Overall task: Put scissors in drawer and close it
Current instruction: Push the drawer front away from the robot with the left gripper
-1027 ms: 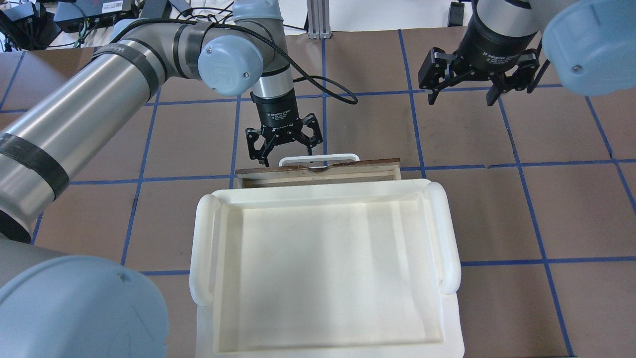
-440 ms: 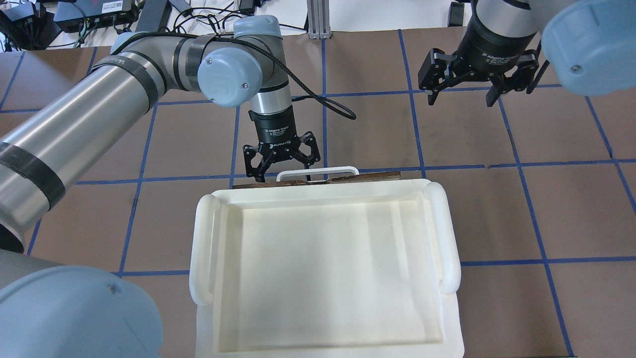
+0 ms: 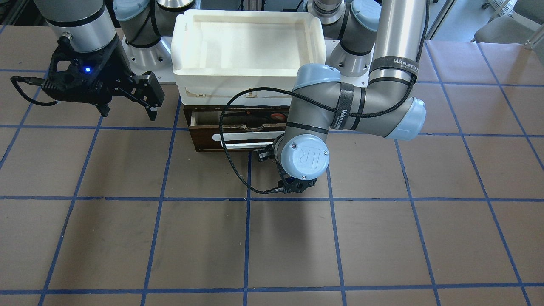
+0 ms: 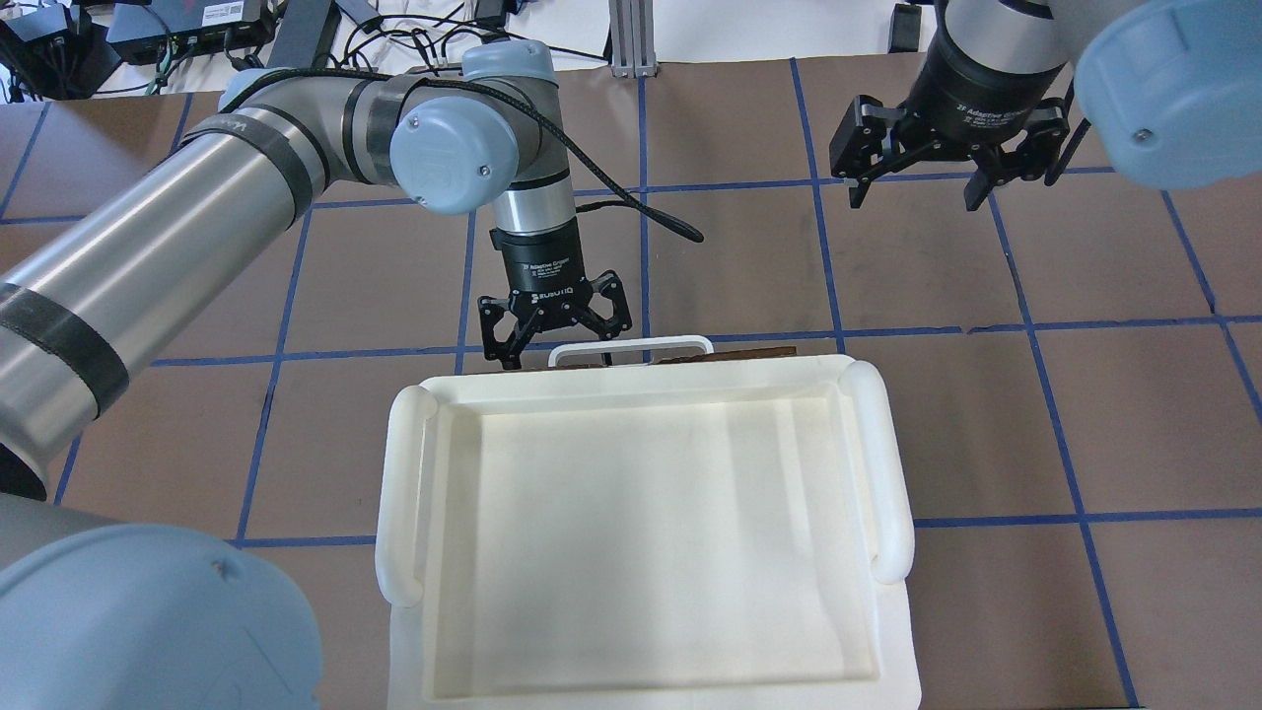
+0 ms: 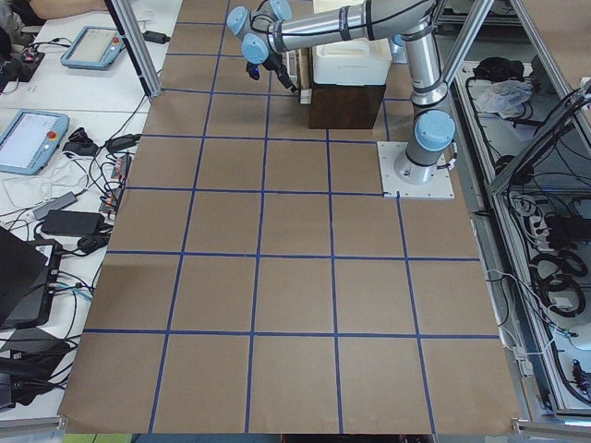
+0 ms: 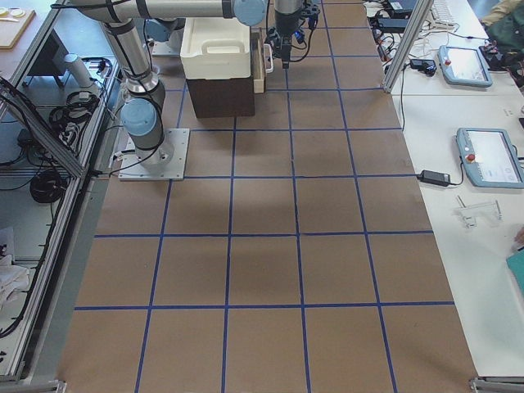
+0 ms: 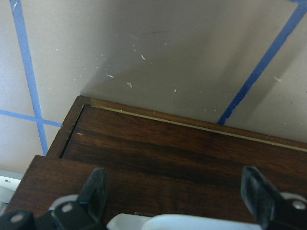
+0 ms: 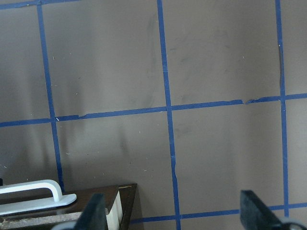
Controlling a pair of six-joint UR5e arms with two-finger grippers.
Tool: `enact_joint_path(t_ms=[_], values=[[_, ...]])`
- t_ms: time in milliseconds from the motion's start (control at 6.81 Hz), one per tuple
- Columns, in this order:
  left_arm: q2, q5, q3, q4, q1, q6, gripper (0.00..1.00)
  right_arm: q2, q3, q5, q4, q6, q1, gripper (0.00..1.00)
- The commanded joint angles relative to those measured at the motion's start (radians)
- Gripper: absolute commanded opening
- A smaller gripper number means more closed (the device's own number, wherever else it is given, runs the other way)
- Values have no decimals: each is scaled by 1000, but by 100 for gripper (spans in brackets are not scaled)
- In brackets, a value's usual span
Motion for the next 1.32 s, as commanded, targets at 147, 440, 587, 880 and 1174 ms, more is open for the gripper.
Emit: enact_joint_path(t_ms=[147,440,587,880,1174], values=[[-1,1,-1,-38,-11,-1,100,1,1,1,0,0,0,100],[7,9,-1,-83,-14,1,100,1,1,0,-2,0,0,100],[1,9,-2,-87,-16,0,100,1,1,0,-2,0,0,100],[1,9,-2,-88,-17,1,100,1,1,-3,-3,0,0,100],[4,9,-4,-94,-19,1,100,-1,0,-5,-3,0,0,100]])
